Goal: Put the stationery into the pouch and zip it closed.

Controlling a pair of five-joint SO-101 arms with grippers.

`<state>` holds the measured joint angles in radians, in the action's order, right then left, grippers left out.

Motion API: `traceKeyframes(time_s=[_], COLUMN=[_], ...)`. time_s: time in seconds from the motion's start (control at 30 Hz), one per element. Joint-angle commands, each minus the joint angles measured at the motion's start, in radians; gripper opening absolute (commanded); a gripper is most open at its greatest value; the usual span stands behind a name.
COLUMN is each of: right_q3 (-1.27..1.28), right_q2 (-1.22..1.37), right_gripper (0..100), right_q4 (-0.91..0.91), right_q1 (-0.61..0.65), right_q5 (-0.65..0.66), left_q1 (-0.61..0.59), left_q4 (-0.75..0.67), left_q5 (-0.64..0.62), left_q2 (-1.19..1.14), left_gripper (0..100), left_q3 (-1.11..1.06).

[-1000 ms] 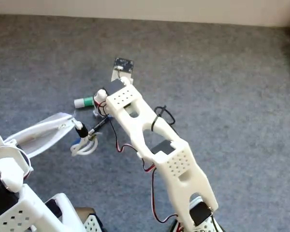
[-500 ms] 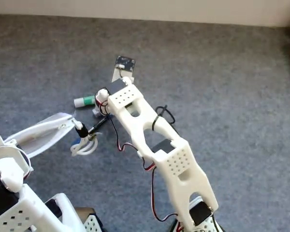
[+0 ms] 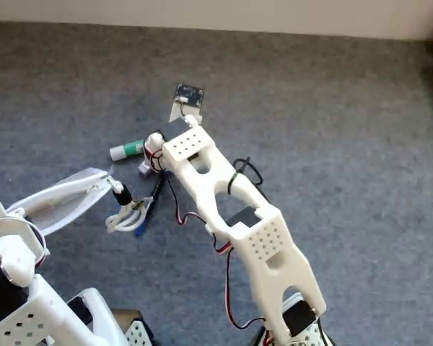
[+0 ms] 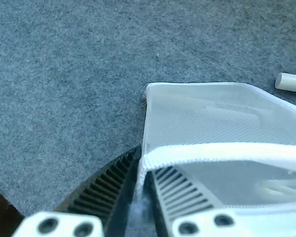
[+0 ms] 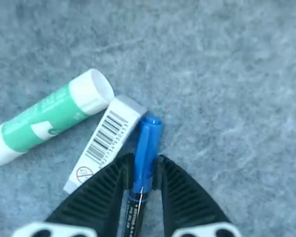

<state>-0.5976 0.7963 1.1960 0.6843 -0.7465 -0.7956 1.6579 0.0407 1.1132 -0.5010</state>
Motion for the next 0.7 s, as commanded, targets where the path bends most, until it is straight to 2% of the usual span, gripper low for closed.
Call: traceKeyframes(time_s=[0.0,0.2,0.4,0.67], right_q3=[-0.025,-0.085,-0.191,-0.320], right_q2=[-0.022,-0.041,-0.047,-0.048], right_gripper=[0.9,0.9,0.9,0.9], right_q4=[0.047,0.182,0.314,0.464], right_q1=[-0.018,-0.022,-0.024,-0.024], right_q5=[0.014,0.021,0.190,0.250], left_q1=[-0.007,-0.005,-0.004,-0.004], left_q4=[-0.002,-0.002,-0.003,-0.003], left_q5=[0.006,0.006,0.006,0.006], left_q2=[-0.016,-0.016,-0.016,-0.016], left_gripper=[1,1,1,1], left_q3=[0.007,0.007,0.007,0.007])
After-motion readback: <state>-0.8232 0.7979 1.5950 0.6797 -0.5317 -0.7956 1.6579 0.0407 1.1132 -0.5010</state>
